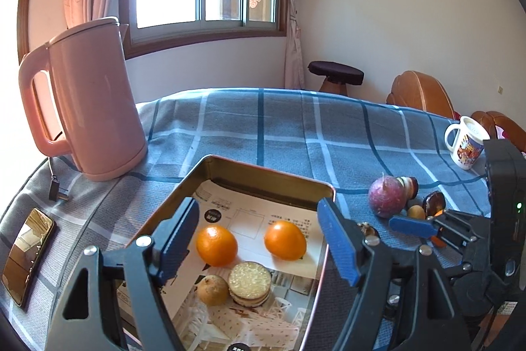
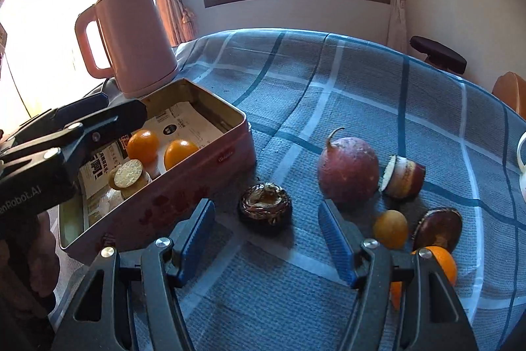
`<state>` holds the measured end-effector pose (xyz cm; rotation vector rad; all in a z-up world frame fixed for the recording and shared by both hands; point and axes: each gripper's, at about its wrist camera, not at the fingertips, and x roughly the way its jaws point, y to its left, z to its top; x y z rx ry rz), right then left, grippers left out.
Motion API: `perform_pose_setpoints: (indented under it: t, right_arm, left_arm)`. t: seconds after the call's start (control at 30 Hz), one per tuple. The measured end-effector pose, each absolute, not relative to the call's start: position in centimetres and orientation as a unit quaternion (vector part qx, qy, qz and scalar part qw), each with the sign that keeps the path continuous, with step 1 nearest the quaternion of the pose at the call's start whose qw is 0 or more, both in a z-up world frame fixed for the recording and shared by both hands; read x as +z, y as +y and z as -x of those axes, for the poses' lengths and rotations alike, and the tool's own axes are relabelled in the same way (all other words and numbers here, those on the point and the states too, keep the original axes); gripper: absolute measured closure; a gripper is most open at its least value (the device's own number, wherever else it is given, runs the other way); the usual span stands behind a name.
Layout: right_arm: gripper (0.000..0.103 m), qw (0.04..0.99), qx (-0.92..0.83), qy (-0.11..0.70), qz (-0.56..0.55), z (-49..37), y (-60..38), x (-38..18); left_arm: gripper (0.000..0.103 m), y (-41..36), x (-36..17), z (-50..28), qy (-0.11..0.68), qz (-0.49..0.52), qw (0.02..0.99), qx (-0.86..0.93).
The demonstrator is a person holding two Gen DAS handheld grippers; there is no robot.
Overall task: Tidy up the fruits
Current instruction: 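Open both grippers and move them back to the fruit cluster, then grasp the brown round fruit with the right gripper while the left gripper approaches the orange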
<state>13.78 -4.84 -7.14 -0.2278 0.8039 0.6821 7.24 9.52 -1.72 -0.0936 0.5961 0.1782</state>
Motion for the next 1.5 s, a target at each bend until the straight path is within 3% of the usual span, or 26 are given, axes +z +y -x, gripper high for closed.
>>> perform_pose_setpoints:
  t: [0.1,0.17,0.27,0.87,1.13,1.5]
  right_arm:
    - [0.037,0.852,0.324,0.397,0.112,-14.4,-4.2,-7.8]
    - [0.05,0.845,0.325,0.409,0.113,-14.8,-3.9,-8.3]
    - [0.061,0.845,0.322,0.408,0.124,-14.7,-3.5,-8.5]
    - [0.061,0.929,0.162,0.333,0.0,-12.5,-22.7,-4.4]
    - [0.061,0.921,0.211,0.311,-0.105,-11.9,-26.7,-4.2]
    - [0.061,0.944,0.108,0.302,-0.078,-10.8,-30.8,-3.9]
  left_arm:
    - [0.026,9.7,-2.0,-7.2,0.297,0.047,0.95,0.087]
    - [0.026,9.7,-2.1,-7.3,0.299,0.048,0.949,0.085]
    - [0.026,9.2,-2.1,-7.3,0.3,0.044,0.95,0.08]
    - [0.026,-4.0,-4.3,-10.0,0.353,0.008,0.934,-0.057]
    - [0.026,-9.1,-5.3,-10.6,0.363,-0.022,0.926,-0.098]
    - [0.026,-15.4,-4.6,-11.4,0.36,-0.044,0.917,-0.163]
